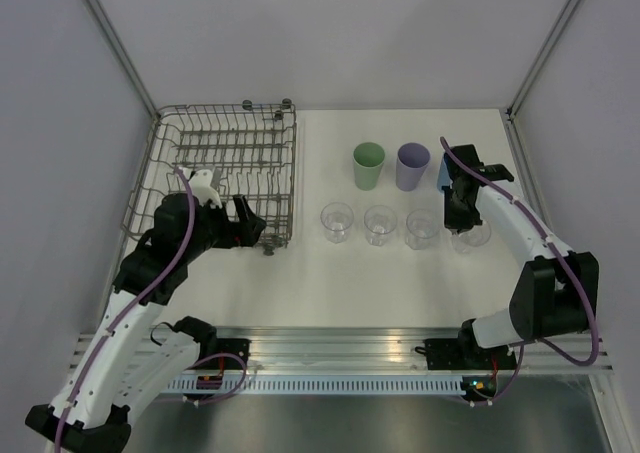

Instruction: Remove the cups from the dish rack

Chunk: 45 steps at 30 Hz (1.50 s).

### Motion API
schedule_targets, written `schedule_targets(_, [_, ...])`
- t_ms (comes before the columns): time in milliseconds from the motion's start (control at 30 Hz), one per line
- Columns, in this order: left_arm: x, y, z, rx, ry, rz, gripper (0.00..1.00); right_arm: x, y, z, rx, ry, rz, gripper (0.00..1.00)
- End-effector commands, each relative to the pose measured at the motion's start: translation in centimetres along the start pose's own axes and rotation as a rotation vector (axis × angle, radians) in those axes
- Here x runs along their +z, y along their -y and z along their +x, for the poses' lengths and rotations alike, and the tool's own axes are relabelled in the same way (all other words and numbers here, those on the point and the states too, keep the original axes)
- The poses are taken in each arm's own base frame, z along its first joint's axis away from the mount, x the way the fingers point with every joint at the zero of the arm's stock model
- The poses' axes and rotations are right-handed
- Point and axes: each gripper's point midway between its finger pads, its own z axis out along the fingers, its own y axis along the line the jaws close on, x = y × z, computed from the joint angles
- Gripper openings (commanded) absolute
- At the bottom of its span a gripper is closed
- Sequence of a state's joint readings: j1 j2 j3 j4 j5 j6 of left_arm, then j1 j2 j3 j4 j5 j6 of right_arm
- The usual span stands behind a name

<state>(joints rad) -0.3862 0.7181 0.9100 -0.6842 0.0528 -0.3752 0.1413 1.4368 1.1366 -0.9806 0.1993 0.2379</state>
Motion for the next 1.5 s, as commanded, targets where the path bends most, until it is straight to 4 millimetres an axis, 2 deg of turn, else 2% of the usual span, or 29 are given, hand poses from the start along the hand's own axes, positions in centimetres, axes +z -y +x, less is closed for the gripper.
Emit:
schedule_targets(0, [0.2, -0.5, -0.2, 0.047, 0.009, -0.021, 1.0, 0.6, -1.0, -1.8, 0.006, 0.038, -0.038, 0.0])
schedule_targets(233, [0.2, -0.6, -0.2, 0.047, 0.011, -0.03, 1.0, 1.9, -1.5, -2.1, -0.018, -0.006, -0.042, 0.01])
schedule_targets(467, [0.3, -0.8, -0.1, 0.045, 0.007, -0.038, 1.0, 2.9, -1.2, -2.2, -0.036, -0.039, -0.007, 0.01])
schedule_targets(600, [0.3, -0.8, -0.1, 0.048, 0.008, -0.04, 1.0, 3.2, -1.1, -2.2, -0.039, -0.044, 0.005, 0.02])
schedule_targets(667, [0.4, -0.9, 0.0, 0.047, 0.004, -0.041, 1.0, 3.1, -1.0, -2.4, -0.04, -0.041, 0.007, 0.07])
schedule_targets(900, [0.3, -0.9, -0.1, 0.047, 0.008, -0.041, 1.0, 3.3, -0.9, -2.0, -0.045, -0.054, 0.015, 0.09])
schedule_targets(1233, [0.3, -0.9, 0.0, 0.045, 0.01, -0.04, 1.0, 2.8, -0.8, -2.1, -0.054, -0.044, 0.012, 0.19])
schedule_targets(1467, [0.4, -0.9, 0.1, 0.047, 0.004, -0.043, 1.0, 0.8, -0.1, -2.7, -0.044, -0.001, 0.026, 0.26])
